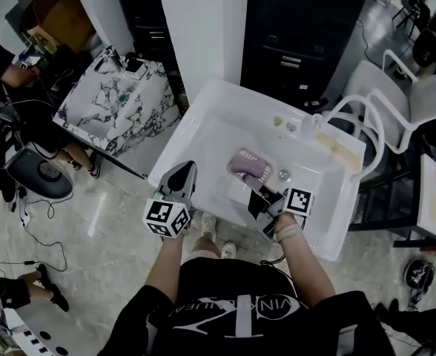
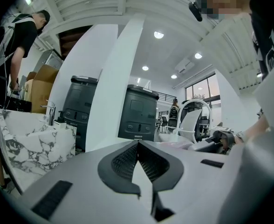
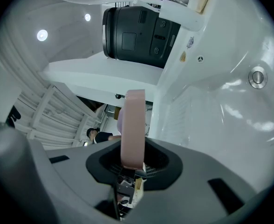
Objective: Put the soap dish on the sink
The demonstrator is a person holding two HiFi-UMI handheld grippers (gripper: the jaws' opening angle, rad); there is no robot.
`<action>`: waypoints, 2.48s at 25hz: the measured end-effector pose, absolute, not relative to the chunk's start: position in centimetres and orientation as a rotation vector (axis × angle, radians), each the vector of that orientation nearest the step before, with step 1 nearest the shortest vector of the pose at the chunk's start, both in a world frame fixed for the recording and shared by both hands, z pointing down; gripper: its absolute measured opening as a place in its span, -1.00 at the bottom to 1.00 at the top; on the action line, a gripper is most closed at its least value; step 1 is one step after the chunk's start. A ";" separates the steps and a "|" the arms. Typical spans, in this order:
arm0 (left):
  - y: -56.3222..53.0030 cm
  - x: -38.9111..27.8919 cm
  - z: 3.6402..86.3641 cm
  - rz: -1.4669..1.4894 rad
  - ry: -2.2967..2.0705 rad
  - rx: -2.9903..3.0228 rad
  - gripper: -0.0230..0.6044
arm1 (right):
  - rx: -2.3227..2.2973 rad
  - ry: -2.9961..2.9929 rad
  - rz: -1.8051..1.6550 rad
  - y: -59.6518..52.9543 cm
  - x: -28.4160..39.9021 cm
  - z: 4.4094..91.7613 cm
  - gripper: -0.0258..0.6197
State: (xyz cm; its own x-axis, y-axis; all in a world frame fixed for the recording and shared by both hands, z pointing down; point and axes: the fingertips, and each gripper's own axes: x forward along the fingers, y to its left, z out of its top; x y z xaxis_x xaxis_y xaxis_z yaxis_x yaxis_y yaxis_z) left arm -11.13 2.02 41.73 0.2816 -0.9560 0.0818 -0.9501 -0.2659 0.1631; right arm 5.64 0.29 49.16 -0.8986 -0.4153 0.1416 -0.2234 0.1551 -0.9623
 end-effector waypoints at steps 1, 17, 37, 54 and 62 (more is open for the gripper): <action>1.7 -11.1 41.8 -0.049 -1.776 2.367 -0.88 | -0.628 2.260 -1.840 0.1 5.5 49.1 -0.63; -5.4 -10.9 41.9 -0.035 -1.682 2.406 -0.88 | -0.683 2.271 -1.797 -5.6 4.9 48.6 -0.63; -11.8 -11.1 43.1 -0.008 -1.556 2.454 -0.88 | -0.764 2.194 -1.808 -10.3 3.5 49.4 -0.63; -16.0 -11.9 44.8 0.029 -1.478 2.474 -0.88 | -0.810 2.144 -1.826 -13.8 1.9 50.9 -0.63; -18.0 -10.8 45.9 0.046 -1.430 2.474 -0.88 | -0.828 2.129 -1.847 -16.0 1.9 51.5 -0.63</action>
State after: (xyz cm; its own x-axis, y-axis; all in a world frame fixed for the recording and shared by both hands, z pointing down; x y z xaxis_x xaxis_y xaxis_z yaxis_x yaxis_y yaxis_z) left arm -10.78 -18.00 45.90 0.5085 -0.8447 0.1670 -0.8536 -0.4692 0.2263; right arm 1.90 -15.96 51.49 -0.8219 -0.5318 0.2042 -0.2771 0.0599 -0.9590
